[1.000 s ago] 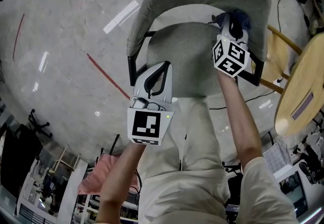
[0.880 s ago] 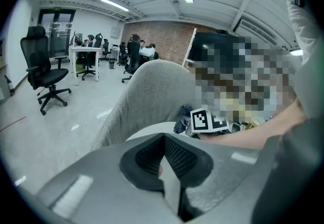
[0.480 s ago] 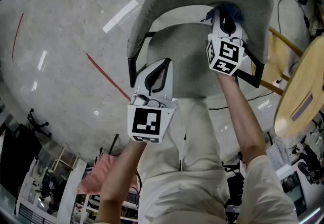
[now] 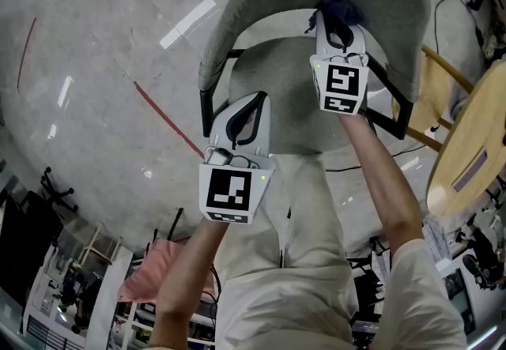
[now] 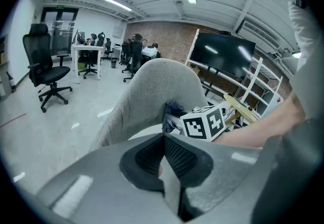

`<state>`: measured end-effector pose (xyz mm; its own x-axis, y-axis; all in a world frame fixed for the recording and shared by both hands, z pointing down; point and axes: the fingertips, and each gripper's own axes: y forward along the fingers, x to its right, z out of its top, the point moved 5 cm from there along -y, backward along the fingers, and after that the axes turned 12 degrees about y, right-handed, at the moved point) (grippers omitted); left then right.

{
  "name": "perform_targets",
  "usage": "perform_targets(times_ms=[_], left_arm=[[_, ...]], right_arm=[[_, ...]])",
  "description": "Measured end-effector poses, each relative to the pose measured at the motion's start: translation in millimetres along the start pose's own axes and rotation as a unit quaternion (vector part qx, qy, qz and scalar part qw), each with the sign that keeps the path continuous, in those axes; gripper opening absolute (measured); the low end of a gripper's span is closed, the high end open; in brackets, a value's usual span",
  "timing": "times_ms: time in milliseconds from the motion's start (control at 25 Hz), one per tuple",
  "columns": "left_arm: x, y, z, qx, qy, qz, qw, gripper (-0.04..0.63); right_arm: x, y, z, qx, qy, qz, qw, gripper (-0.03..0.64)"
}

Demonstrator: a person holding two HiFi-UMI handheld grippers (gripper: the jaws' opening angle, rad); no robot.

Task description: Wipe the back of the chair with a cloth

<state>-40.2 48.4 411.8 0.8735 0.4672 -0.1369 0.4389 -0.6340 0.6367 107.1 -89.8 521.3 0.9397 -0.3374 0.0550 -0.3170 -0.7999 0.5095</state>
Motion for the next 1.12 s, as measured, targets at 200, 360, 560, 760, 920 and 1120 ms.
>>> perform_targets(times_ms=[200,360,560,760,920,1120], left_arm=[[-0.7,-1.8,0.3,0.001,-0.001,0.002,1.0000,0.001],[-0.9,-4.1,-2.6,-0.001,-0.003,0.003,1.0000,0.001],[-1.7,-6.6,-8.5,-0.002,-0.006,0.008,0.9999,0.001],[-3.0,-9.9,-14.0,-0.003,-0.014,0.017,0.9998,0.001],[-7.1,-15.7,-16.3,-0.001,-0.018,0.022,0.9996,0.001],[-14.0,-22.7,-21.5,0.000,-0.024,0.030,0.9993,0.001]], right_arm=[[-27.1,8.6,3.2,-0.003,-0.058,0.053,0.997,0.061],[-45.5,13.1,0.4,-0.006,-0.086,0.085,0.993,0.061],[-63.1,16.7,-8.2,-0.011,-0.121,0.108,0.987,0.061],[-82.2,17.6,-14.8,-0.022,-0.134,0.140,0.981,0.061],[-101.1,17.7,-19.4,-0.024,-0.141,0.160,0.977,0.061],[-114.8,17.6,-24.6,-0.032,-0.145,0.178,0.973,0.062]])
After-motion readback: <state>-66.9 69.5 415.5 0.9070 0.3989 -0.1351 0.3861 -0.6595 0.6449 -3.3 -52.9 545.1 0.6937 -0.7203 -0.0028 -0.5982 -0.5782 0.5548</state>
